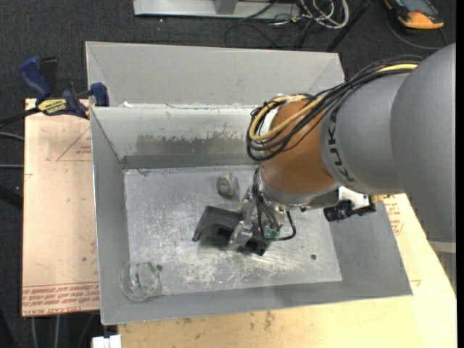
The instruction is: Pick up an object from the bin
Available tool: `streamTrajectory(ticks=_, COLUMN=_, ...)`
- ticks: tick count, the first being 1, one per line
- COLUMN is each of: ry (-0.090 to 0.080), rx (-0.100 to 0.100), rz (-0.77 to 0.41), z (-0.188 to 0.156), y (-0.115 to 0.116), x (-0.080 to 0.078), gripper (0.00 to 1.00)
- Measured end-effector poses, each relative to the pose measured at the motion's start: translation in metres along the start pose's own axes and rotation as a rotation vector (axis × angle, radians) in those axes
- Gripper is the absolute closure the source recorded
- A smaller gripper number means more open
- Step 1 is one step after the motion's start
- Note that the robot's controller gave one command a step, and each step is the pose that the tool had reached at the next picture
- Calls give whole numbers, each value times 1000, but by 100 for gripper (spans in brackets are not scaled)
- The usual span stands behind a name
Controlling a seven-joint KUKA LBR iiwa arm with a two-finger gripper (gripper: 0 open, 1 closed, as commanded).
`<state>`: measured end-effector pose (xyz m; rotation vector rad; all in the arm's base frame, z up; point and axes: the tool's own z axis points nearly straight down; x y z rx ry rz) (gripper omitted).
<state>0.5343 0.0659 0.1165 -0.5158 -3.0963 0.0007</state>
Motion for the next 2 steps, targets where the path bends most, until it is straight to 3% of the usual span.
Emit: streamTrajectory(ticks=2, ry=6, rx=3, rz=-1, z=-17, y=-1, x=2, gripper=100)
